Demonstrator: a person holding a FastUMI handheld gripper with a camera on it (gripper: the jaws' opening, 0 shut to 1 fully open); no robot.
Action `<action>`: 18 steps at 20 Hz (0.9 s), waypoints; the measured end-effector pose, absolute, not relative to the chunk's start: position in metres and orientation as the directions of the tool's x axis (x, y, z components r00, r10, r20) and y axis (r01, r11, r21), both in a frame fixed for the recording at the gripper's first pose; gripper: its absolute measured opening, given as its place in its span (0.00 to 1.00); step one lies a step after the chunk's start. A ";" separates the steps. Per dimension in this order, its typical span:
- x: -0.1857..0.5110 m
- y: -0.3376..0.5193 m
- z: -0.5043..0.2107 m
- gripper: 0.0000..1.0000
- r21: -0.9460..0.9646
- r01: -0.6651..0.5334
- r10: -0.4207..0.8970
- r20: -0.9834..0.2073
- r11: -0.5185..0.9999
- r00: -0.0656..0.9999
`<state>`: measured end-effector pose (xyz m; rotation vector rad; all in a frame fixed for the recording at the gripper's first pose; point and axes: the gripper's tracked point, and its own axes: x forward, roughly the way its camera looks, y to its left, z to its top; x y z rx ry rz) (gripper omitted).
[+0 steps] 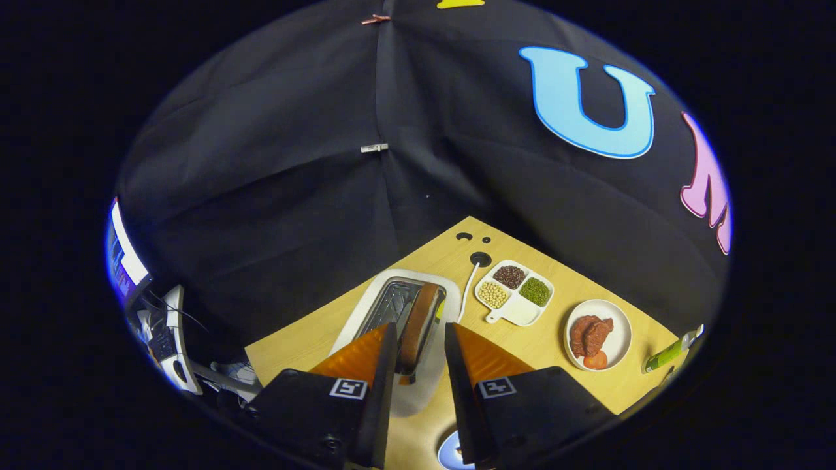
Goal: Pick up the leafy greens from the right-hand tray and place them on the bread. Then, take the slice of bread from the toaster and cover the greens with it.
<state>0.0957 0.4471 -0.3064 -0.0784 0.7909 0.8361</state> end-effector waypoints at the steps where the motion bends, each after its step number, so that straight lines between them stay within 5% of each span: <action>1: 0.099 0.452 -0.315 0.47 0.221 -0.689 0.620 -0.672 0.690 0.405; 8: 0.124 0.476 -0.353 0.62 0.179 -0.626 0.521 -0.744 0.759 0.418; 11: 0.124 0.479 -0.366 0.61 0.174 -0.590 0.475 -0.782 0.789 0.404; 13: 0.126 0.482 -0.366 0.21 0.186 -0.570 0.472 -0.781 0.800 0.409; 18: 0.116 0.483 -0.342 0.16 0.248 -0.575 0.528 -0.753 0.780 0.392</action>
